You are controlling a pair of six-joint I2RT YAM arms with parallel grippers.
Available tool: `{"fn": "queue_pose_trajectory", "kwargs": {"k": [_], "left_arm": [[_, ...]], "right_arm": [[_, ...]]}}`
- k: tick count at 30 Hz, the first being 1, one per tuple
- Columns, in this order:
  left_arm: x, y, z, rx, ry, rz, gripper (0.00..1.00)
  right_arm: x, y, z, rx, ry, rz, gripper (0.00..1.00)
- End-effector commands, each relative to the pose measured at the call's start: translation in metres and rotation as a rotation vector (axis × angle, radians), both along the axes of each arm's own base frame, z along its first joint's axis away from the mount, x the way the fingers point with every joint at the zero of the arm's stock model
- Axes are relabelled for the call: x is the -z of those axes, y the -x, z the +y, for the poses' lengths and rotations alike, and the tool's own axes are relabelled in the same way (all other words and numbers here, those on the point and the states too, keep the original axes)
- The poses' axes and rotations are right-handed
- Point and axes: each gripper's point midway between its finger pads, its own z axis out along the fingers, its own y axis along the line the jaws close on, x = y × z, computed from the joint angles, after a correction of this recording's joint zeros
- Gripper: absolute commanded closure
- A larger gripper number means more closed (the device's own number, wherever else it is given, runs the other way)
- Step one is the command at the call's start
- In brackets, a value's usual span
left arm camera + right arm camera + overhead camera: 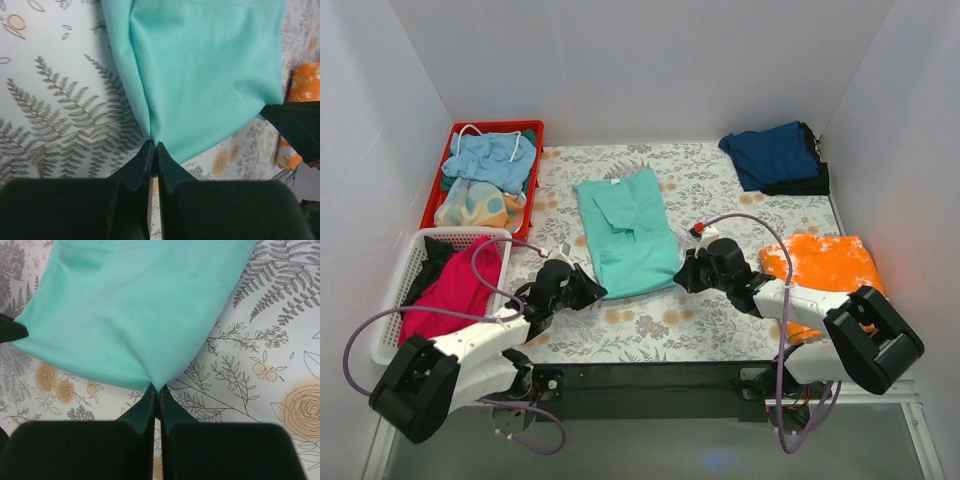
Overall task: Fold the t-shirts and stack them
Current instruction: Fold the tshirt
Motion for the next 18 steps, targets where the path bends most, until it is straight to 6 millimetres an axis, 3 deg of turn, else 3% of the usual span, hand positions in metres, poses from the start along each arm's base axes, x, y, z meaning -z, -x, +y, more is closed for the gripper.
{"fn": "queue_pose_trajectory", "kwargs": {"k": [1,4,11,18], "left_arm": [[-0.017,0.009,0.005,-0.074,-0.029,-0.02,1.0],[-0.027,0.016,0.005,-0.085,-0.03,-0.025,1.0],[-0.048,0.02,0.014,-0.144,-0.026,-0.059,1.0],[-0.061,0.018,0.033,-0.244,-0.08,-0.057,1.0]], "right_arm": [[-0.019,0.009,-0.006,-0.025,0.014,-0.048,0.99],[-0.026,0.016,-0.009,-0.037,0.011,-0.05,0.99],[-0.022,0.036,-0.018,-0.05,0.017,-0.012,0.99],[-0.025,0.036,-0.02,-0.037,0.06,0.044,0.99]]}}
